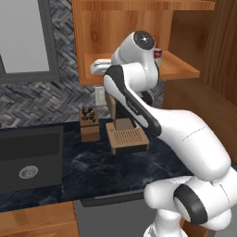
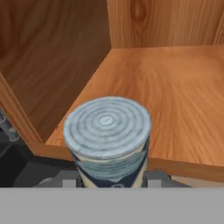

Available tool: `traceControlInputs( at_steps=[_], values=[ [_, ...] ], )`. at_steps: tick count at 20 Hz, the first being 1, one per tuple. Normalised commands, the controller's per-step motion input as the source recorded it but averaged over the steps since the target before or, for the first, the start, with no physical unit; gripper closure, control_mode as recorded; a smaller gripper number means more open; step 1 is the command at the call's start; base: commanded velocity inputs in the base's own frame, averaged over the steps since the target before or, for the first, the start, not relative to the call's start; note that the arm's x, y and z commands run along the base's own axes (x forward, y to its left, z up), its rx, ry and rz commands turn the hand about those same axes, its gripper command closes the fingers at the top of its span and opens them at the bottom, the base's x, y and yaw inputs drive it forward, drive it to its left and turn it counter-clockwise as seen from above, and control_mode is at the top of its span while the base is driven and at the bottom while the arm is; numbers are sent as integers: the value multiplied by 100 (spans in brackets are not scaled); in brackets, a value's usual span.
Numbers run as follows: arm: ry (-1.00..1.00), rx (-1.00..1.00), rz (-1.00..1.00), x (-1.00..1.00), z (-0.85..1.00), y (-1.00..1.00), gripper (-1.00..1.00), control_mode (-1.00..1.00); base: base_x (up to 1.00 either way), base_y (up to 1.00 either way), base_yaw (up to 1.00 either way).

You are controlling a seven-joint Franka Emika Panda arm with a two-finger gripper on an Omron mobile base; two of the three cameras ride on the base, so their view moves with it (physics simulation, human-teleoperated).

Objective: Restock the canned food cabinet by taking the new fresh canned food from the counter and placing it in the cabinet. Then, take the old canned food from the cabinet and place it on the counter.

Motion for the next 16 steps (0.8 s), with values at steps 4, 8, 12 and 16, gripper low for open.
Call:
traceControlInputs(
  at_steps=[4, 8, 12, 16],
  values=[
    [0, 6, 0, -100, 9, 0, 100, -100, 0, 0, 0],
    [9, 5, 0, -100, -7, 0, 100, -100, 0, 0, 0],
    [21, 0, 0, -100, -73, 0, 100, -100, 0, 0, 0],
    [30, -3, 1, -97, -100, 0, 100, -100, 0, 0, 0]
  ],
)
